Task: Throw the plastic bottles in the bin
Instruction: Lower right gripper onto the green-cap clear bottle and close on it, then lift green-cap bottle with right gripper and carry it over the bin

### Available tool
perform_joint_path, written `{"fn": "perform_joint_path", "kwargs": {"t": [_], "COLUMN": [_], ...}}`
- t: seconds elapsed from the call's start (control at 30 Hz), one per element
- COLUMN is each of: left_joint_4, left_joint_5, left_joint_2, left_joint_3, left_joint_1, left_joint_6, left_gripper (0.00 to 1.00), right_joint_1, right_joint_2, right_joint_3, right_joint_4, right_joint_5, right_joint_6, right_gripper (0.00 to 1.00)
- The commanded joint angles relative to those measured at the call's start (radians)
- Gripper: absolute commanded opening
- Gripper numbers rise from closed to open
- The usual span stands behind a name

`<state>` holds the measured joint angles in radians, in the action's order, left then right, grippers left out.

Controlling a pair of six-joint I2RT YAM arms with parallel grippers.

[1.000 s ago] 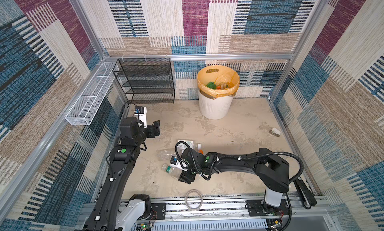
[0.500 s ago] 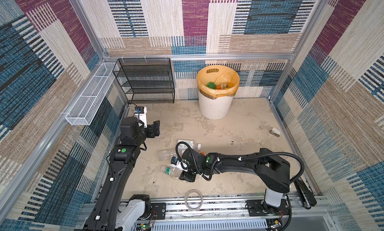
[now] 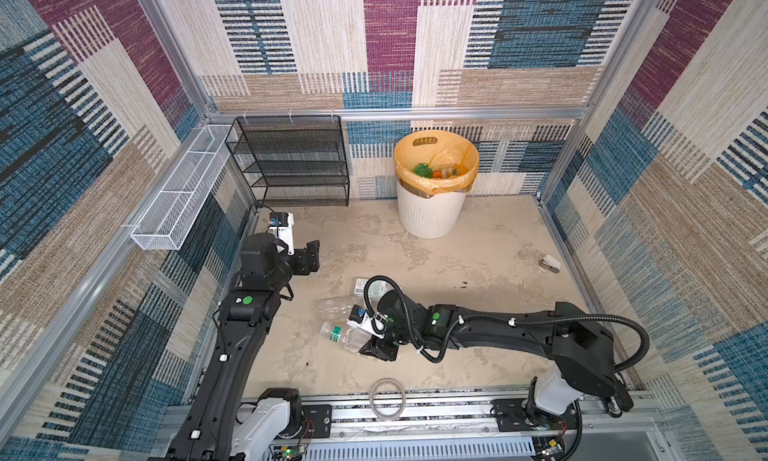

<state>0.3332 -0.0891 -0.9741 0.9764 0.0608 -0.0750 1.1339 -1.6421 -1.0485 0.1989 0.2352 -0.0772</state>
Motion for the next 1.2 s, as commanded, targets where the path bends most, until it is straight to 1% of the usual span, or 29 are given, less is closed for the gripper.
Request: {"fn": "perform_joint_path", "kwargs": {"t": [0.0, 0.17, 0.33, 0.43, 0.5, 0.63, 0.73, 0.83, 0.97, 1.07, 1.17], "left_joint_4": [-0.01, -0.013, -0.035, -0.046, -0.051, -0.066, -0.073, -0.089, -0.138, -0.145, -0.131], "left_joint_5": [-0.013, -0.02, -0.059, -0.096, -0.106, -0.084, -0.057, -0.043, -0.063, -0.048, -0.019], "left_joint_2": [0.001, 0.002, 0.012, 0.012, 0.016, 0.039, 0.057, 0.072, 0.105, 0.12, 0.127], "left_joint_3": [-0.001, -0.003, -0.014, -0.02, -0.025, -0.04, -0.057, -0.078, -0.128, -0.152, -0.159], "left_joint_1": [-0.001, -0.001, 0.001, 0.009, 0.034, 0.11, 0.185, 0.257, 0.323, 0.368, 0.417], "left_joint_6": [-0.008, -0.01, -0.01, -0.002, 0.016, 0.049, 0.085, 0.108, 0.068, 0.046, 0.048], "left_gripper": [0.85, 0.85, 0.85, 0.84, 0.85, 0.84, 0.84, 0.84, 0.83, 0.83, 0.83], "right_joint_1": [-0.005, -0.034, -0.119, -0.191, -0.238, -0.341, -0.411, -0.459, -0.479, -0.486, -0.508], "right_joint_2": [0.048, 0.148, 0.28, 0.379, 0.446, 0.596, 0.729, 0.854, 0.984, 1.014, 0.97], "right_joint_3": [0.019, 0.055, 0.116, 0.157, 0.182, 0.26, 0.339, 0.424, 0.519, 0.529, 0.467], "right_joint_4": [-0.046, -0.073, -0.133, -0.176, -0.206, -0.301, -0.424, -0.608, -0.865, -0.982, -1.019], "right_joint_5": [0.001, -0.005, -0.05, -0.117, -0.177, -0.309, -0.402, -0.493, -0.569, -0.595, -0.585], "right_joint_6": [0.032, 0.068, 0.1, 0.109, 0.111, 0.12, 0.113, 0.079, -0.016, -0.108, -0.173], "right_gripper": [0.42, 0.42, 0.43, 0.44, 0.44, 0.44, 0.44, 0.45, 0.45, 0.45, 0.47]}}
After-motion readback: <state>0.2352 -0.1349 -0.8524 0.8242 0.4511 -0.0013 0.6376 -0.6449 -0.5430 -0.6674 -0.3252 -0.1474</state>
